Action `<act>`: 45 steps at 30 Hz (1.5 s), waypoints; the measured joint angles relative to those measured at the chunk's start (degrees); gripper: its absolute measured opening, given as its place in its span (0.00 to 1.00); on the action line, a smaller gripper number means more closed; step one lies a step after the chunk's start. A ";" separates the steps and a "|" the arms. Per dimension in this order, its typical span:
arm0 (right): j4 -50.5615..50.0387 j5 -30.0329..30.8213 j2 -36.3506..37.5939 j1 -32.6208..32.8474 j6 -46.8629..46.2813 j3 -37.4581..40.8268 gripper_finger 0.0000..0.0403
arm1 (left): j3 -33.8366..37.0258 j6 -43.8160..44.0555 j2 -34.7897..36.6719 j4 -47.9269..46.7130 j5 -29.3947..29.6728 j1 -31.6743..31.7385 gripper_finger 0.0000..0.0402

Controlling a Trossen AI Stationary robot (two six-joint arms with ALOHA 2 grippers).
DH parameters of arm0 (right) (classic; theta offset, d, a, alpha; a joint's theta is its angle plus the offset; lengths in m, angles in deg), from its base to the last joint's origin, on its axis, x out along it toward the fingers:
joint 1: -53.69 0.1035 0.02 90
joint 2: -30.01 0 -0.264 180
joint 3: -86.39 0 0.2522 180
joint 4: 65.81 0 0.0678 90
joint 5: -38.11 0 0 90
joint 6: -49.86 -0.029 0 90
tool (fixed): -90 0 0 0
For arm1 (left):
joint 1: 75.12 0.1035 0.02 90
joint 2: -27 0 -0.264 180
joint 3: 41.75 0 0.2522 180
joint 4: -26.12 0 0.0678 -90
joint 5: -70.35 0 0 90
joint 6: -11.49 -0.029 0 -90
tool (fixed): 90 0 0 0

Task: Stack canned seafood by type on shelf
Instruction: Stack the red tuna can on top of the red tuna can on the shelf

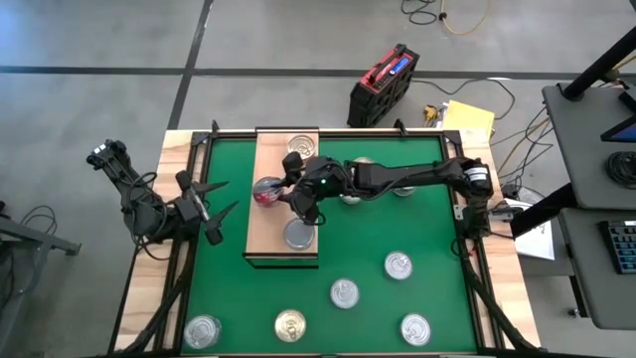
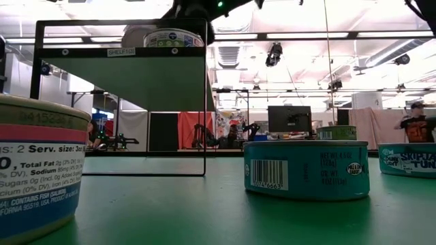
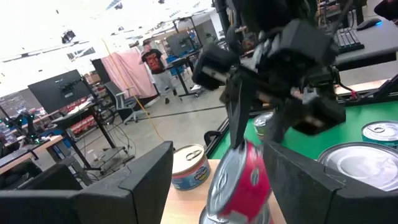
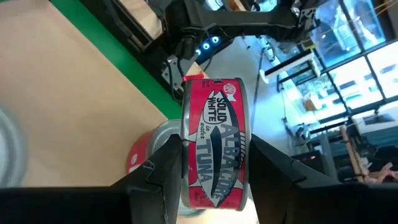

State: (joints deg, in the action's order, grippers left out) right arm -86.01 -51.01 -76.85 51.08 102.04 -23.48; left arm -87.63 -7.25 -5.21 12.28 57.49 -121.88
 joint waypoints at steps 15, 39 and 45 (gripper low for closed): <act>0.49 3.61 -1.17 0.04 1.33 0.11 0.35 | 0.02 0.27 -0.13 -0.02 0.00 0.00 0.58; 2.87 3.73 -1.17 -0.34 3.37 -0.02 0.35 | 0.02 0.28 -0.13 -0.04 0.00 0.00 0.58; 2.83 3.72 -1.17 -0.44 3.36 -0.02 0.35 | 0.00 0.28 -0.13 -0.04 0.00 -0.02 0.58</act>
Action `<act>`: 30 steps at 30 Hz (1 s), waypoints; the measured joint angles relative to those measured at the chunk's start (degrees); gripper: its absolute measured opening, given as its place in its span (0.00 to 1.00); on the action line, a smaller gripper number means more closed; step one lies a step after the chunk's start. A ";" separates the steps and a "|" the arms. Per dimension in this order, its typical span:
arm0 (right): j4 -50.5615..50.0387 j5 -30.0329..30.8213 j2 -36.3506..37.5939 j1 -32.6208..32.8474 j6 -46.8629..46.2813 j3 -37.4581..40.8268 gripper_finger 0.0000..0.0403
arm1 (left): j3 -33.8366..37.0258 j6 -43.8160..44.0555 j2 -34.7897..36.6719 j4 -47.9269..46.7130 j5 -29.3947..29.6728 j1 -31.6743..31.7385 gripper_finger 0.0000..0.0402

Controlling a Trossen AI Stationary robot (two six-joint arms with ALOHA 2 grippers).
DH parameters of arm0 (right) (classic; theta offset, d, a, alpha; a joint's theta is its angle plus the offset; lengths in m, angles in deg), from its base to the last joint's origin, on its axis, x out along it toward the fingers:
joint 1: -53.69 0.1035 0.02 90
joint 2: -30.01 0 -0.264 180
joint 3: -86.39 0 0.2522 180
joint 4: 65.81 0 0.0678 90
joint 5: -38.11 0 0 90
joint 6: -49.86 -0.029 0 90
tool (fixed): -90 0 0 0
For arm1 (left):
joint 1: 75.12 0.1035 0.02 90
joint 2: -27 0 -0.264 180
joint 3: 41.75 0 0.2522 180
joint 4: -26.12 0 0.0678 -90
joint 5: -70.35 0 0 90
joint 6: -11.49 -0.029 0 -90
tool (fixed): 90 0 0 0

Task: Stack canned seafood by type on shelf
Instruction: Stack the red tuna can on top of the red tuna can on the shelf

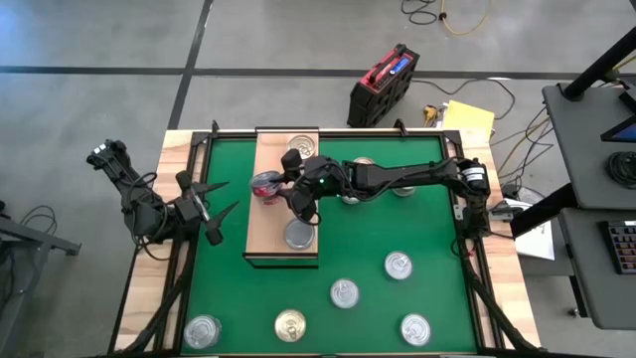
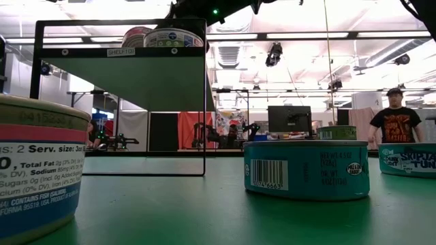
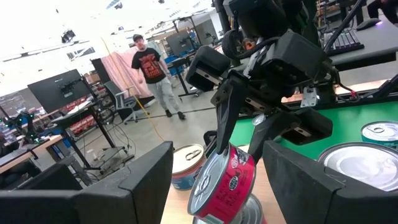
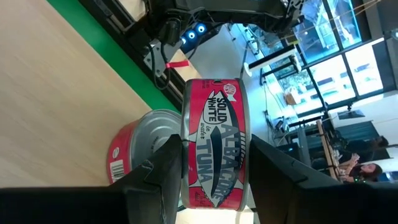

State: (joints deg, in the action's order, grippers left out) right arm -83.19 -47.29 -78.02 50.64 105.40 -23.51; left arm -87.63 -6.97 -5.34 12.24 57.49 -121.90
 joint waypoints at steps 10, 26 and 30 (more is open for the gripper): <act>-0.50 -0.02 0.00 0.00 0.00 0.00 0.35 | 0.02 -0.02 0.00 -0.02 0.00 0.02 0.58; -0.18 0.00 -1.38 0.00 0.50 0.00 0.36 | 0.02 -0.04 0.00 -0.02 0.00 0.02 0.58; -0.32 0.00 -1.34 0.00 0.48 0.00 0.38 | 0.02 -0.04 0.00 -0.02 0.00 0.02 0.58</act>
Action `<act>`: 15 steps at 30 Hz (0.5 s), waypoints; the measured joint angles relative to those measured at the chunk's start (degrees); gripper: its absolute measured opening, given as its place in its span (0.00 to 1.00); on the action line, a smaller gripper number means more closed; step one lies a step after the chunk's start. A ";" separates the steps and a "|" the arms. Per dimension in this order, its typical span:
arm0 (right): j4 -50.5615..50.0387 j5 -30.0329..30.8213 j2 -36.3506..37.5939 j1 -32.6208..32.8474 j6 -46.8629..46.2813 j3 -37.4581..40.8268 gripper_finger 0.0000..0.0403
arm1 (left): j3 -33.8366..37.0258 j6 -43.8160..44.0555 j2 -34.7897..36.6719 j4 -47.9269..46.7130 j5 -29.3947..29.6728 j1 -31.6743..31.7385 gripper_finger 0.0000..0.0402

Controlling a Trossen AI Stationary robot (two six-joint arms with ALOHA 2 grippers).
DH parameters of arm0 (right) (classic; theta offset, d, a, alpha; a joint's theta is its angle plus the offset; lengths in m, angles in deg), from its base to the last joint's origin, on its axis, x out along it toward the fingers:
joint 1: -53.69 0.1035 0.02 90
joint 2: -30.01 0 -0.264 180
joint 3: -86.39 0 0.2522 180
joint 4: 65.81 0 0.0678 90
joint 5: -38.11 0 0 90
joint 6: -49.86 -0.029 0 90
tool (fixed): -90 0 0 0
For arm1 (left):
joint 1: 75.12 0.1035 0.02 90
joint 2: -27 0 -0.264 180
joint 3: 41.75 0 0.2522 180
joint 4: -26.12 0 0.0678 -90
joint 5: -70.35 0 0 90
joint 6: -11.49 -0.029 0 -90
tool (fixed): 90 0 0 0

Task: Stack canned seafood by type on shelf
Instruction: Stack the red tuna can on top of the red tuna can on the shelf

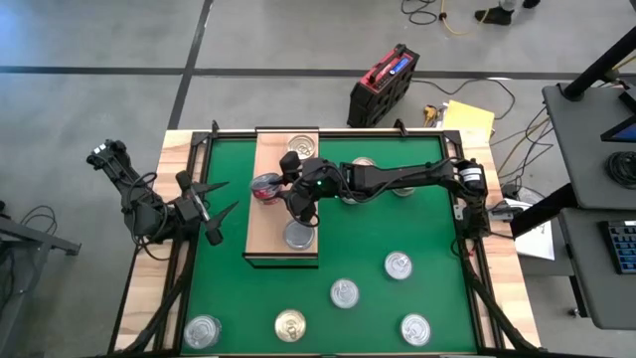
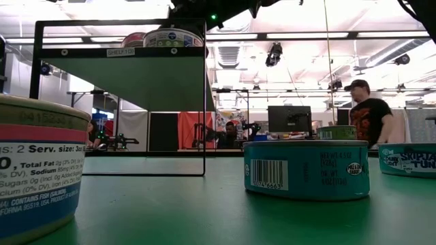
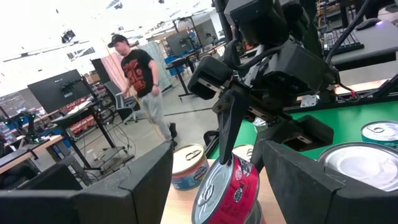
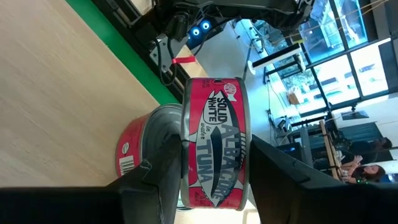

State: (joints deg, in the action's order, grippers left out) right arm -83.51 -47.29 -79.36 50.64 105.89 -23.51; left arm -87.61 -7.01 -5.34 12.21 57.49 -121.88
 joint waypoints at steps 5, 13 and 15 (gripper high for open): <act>-0.07 0.00 0.03 0.02 -0.13 0.00 0.39 | 0.00 0.00 0.00 -0.02 0.00 -0.01 0.58; -0.09 0.00 0.03 0.02 -0.53 0.00 0.40 | 0.00 0.00 0.00 -0.02 0.00 -0.01 0.58; -0.31 -0.03 0.03 0.02 -0.66 0.00 0.41 | 0.00 0.00 0.01 0.00 0.00 -0.02 0.58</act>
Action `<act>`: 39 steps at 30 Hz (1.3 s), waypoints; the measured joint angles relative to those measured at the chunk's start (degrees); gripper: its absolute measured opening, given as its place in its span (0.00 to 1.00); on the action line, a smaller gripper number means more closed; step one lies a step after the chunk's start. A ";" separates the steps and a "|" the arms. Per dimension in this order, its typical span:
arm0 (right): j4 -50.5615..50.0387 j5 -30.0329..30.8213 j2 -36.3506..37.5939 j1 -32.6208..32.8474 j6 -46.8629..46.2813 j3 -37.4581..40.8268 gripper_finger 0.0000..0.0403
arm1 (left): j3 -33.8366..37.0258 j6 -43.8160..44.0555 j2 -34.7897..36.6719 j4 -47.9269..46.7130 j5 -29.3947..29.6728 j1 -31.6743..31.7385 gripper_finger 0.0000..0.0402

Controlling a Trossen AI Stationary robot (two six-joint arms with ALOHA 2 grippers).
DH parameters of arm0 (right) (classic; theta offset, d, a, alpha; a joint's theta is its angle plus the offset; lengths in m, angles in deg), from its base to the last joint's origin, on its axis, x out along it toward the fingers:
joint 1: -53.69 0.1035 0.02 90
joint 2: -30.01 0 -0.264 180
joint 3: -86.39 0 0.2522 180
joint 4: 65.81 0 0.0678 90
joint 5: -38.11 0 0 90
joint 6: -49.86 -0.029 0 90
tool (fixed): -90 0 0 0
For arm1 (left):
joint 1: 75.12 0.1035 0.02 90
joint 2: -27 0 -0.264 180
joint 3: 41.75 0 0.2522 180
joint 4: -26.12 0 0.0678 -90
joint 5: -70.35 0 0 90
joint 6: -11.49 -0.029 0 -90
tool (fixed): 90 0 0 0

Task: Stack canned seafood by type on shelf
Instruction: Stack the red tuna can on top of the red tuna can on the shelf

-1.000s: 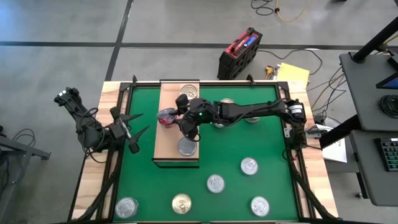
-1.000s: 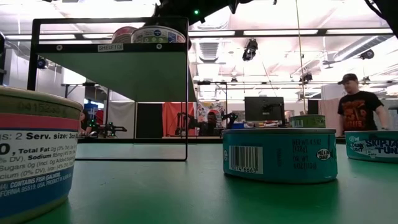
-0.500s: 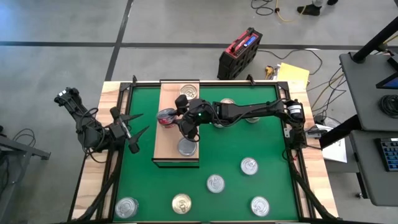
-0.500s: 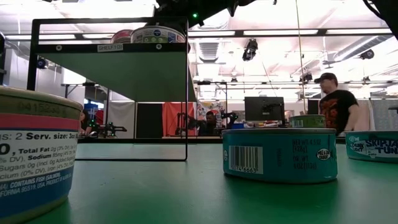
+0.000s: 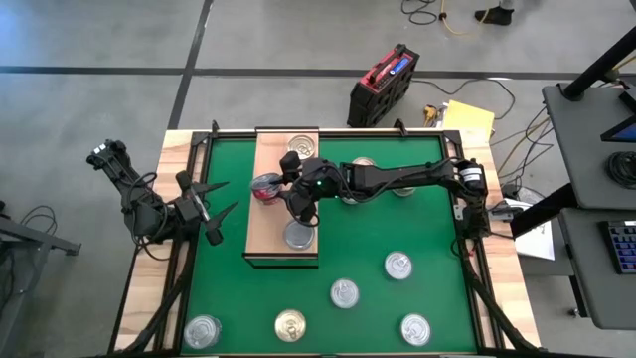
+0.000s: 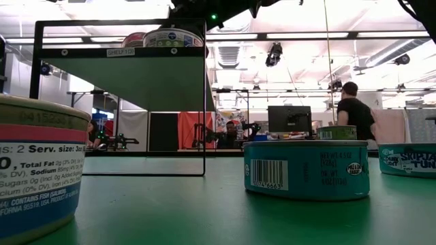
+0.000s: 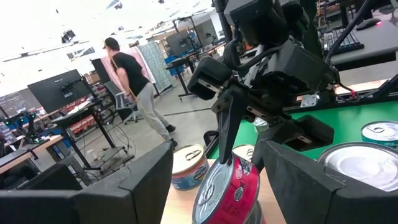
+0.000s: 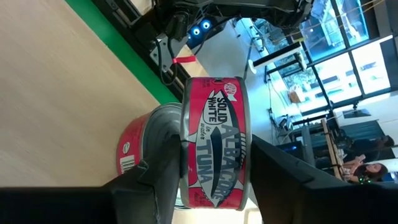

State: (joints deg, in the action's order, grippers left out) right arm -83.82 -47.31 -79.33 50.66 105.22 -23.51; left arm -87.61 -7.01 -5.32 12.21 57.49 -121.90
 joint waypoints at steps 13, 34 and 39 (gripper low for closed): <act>-0.52 -0.06 -0.07 0.02 -1.41 0.03 0.49 | 0.00 0.02 -0.01 0.00 0.00 0.01 0.58; -0.10 -0.27 -0.07 0.15 -5.37 0.04 0.57 | 0.00 0.65 -0.08 0.02 -0.07 0.01 0.58; 0.14 -0.28 -0.07 0.15 -8.71 0.03 0.61 | -0.01 1.11 -0.80 0.03 -0.10 0.00 0.58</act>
State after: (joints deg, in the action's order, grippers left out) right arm -83.69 -47.59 -79.40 50.81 96.52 -23.48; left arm -87.62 -5.90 -6.13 12.24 57.39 -121.89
